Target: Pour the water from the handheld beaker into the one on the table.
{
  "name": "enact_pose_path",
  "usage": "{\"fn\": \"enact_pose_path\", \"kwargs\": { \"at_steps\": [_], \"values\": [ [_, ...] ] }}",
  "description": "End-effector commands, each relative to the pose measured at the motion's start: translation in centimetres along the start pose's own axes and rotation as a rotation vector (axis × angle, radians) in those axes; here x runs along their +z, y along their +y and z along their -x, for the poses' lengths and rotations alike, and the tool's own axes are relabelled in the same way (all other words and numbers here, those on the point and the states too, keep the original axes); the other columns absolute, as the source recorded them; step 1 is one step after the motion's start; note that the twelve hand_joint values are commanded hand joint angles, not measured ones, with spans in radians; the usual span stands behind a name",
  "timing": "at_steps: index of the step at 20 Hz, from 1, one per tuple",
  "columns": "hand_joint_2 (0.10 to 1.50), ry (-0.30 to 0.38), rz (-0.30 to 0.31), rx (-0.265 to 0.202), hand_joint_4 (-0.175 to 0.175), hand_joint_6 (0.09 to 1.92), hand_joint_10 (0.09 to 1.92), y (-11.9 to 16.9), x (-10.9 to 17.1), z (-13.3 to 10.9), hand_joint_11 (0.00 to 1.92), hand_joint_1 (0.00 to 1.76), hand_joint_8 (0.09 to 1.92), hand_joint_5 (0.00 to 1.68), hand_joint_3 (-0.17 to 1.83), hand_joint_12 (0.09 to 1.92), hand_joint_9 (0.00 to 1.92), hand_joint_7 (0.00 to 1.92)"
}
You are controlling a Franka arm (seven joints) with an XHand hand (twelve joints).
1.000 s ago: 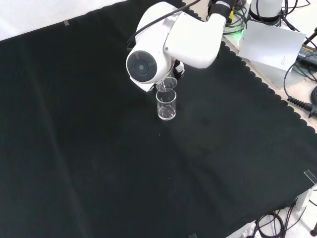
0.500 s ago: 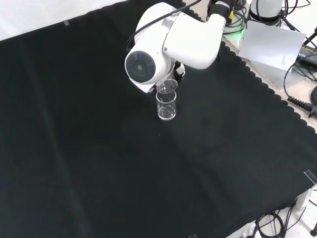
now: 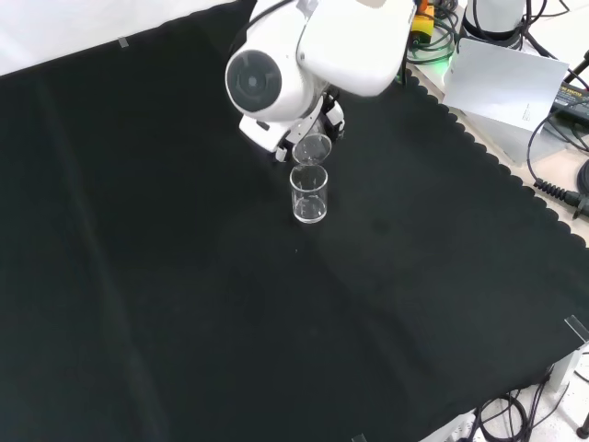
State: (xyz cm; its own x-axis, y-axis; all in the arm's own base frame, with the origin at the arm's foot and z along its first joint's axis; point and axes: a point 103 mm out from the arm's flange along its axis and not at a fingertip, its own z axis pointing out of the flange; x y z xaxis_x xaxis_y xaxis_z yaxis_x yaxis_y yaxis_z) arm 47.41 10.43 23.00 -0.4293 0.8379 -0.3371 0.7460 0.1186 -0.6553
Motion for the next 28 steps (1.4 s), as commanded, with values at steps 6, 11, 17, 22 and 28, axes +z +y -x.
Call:
{"fn": "enact_pose_path", "kwargs": {
  "at_steps": [6, 11, 17, 22, 28],
  "values": [
    [0.46, 0.162, 0.179, -0.079, -0.175, 0.66, 0.46, -0.7, 2.0, 2.2, 1.23, 1.45, 0.59, 1.24, 0.9, 0.73, 1.55, 1.41],
    [0.46, 0.233, 0.252, -0.101, -0.175, 0.66, 0.47, -0.5, 3.0, 3.3, 1.23, 1.45, 0.59, 1.23, 0.9, 0.73, 1.55, 1.41],
    [0.46, 0.294, 0.33, -0.117, -0.175, 0.66, 0.47, -0.1, 3.7, 3.6, 1.23, 1.45, 0.6, 1.23, 0.9, 0.73, 1.55, 1.4],
    [0.46, 0.33, 0.386, -0.154, -0.175, 0.67, 0.47, 0.3, 3.9, 3.6, 1.23, 1.45, 0.6, 1.23, 0.9, 0.73, 1.55, 1.4],
    [0.46, 0.461, 0.505, -0.172, -0.175, 0.67, 0.47, 0.1, 5.9, 7.2, 1.23, 1.45, 0.6, 1.23, 0.9, 0.73, 1.55, 1.4]
  ]
}}
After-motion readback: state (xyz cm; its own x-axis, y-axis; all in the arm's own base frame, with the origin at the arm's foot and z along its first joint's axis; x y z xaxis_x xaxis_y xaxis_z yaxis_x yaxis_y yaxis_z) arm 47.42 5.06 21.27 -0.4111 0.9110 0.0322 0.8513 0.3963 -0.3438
